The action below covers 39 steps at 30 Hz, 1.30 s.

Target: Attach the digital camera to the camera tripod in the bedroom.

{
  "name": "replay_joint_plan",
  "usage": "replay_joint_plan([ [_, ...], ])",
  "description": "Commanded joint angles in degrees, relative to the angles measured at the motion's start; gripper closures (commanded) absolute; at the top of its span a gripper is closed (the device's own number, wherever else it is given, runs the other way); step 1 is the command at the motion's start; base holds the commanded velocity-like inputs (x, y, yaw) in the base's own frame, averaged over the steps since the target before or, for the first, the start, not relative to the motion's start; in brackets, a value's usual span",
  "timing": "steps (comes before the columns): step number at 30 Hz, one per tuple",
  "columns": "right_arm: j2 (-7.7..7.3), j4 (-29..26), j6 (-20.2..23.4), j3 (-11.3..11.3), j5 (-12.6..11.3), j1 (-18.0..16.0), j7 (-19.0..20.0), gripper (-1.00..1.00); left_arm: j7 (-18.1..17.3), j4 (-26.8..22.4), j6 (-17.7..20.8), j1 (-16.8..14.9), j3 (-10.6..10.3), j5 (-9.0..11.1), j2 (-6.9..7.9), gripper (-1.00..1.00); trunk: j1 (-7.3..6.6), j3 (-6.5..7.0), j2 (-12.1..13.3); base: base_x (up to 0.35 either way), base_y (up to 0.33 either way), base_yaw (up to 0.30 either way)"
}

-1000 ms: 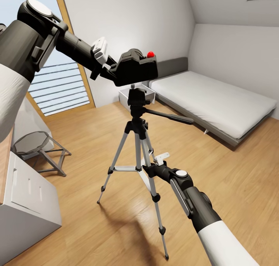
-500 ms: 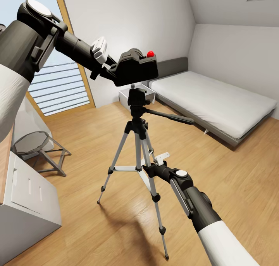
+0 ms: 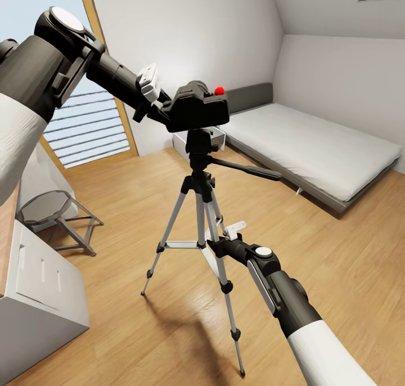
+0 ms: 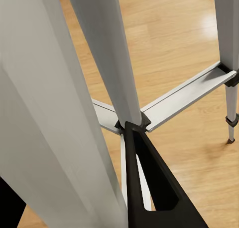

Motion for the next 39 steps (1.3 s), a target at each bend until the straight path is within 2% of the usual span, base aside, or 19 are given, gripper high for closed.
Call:
replay_joint_plan([
  [1,-0.01,4.54,0.58,-0.08,4.69,-0.04,-0.4,1.0,-0.28,-0.07,0.47,-0.09,-0.42,-0.14,0.07,1.0,0.04,-0.11,-0.1,0.0,0.0,0.0],
  [6,-0.02,4.54,0.52,-0.08,4.69,-0.04,-0.4,1.0,-0.28,-0.07,0.5,-0.09,-1.34,0.01,0.09,1.0,0.04,-0.11,-0.1,0.0,0.0,0.0],
  [23,-0.02,4.54,0.51,-0.08,4.69,-0.04,-0.4,1.0,-0.28,-0.07,0.51,-0.09,-1.5,0.39,0.19,1.0,0.04,-0.11,-0.1,0.0,0.0,0.0],
  [24,-0.02,4.54,0.51,-0.08,4.69,-0.04,-0.4,1.0,-0.28,-0.07,0.52,-0.09,-1.5,0.39,0.18,-1.0,0.04,-0.11,-0.1,0.0,0.0,0.0],
  [39,-0.02,4.54,0.51,-0.08,4.75,-0.04,-0.4,1.0,-0.27,-0.06,2.45,-0.09,-1.52,0.4,0.14,-1.0,0.04,-0.11,-0.1,0.0,0.0,0.0],
])
